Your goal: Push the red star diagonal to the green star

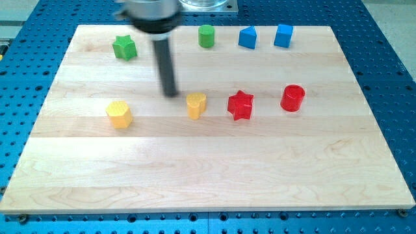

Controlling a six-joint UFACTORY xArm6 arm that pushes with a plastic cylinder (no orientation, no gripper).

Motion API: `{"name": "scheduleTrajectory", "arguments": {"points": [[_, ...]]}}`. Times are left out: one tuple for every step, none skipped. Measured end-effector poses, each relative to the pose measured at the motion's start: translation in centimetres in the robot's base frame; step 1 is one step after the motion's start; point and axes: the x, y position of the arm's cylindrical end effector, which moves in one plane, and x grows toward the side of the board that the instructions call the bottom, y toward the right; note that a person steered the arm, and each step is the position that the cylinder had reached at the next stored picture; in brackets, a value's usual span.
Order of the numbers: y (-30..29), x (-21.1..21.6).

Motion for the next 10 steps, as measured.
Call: {"name": "scheduleTrajectory", "arguments": {"points": [[12.6, -1.6], [17.6, 6.6], [14.8, 10.5], [11.3, 5.7], [6.6, 1.7], [10.5, 3.8], [12.8, 6.5], [7.6, 12.0], [5.5, 8.2], [5.6, 3.6]]}}
